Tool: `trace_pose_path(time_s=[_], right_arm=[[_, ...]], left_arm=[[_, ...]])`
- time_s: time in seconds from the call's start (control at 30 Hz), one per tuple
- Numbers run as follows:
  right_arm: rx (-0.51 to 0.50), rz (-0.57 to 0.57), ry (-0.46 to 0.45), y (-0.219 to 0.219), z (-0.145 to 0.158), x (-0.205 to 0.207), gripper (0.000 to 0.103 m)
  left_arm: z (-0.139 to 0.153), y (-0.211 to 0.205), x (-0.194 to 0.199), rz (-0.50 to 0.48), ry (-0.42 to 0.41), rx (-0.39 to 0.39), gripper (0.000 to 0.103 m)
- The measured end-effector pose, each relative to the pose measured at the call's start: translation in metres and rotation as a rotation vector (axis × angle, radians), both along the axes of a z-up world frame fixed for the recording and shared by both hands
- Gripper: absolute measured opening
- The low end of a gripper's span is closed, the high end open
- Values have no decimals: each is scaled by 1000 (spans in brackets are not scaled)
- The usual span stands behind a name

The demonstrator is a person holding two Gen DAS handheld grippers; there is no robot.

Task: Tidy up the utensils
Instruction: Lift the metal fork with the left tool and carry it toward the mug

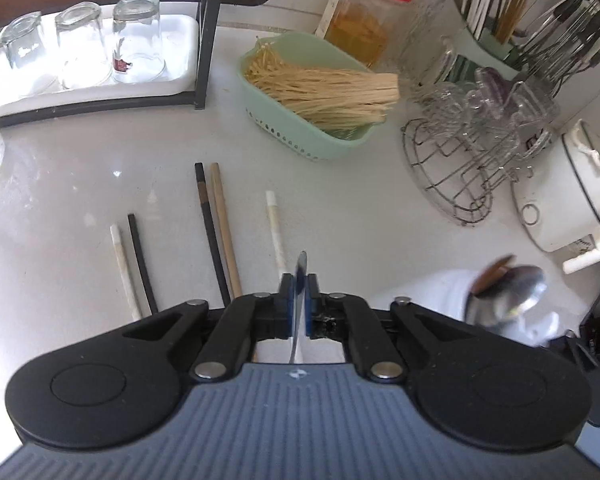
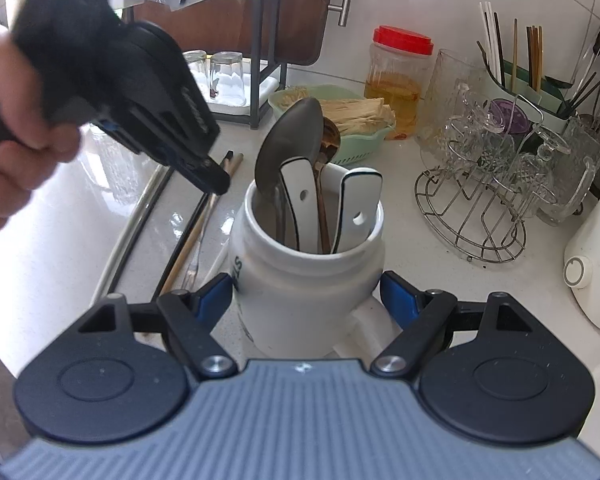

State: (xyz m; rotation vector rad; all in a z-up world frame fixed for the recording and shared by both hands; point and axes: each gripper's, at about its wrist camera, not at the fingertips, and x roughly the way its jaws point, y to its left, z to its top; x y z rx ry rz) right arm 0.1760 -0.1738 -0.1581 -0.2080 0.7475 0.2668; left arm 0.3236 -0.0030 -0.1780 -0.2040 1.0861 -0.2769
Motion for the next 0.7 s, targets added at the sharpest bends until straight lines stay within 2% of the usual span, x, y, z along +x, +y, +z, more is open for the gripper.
trace_pose_path(time_s=[0.3,0.43,0.7], right_arm=[[-47,45,1,1,-2,-2,83],[-53,57,2,0,-4,-2,83],[-58,76,7,-1,-5,-1,83]], left_arm=[[8,-3,-29,27,-23,11,0],[-1,0,-32,19,-8,13,0],[-22,13,-47,60,54,-43,1]])
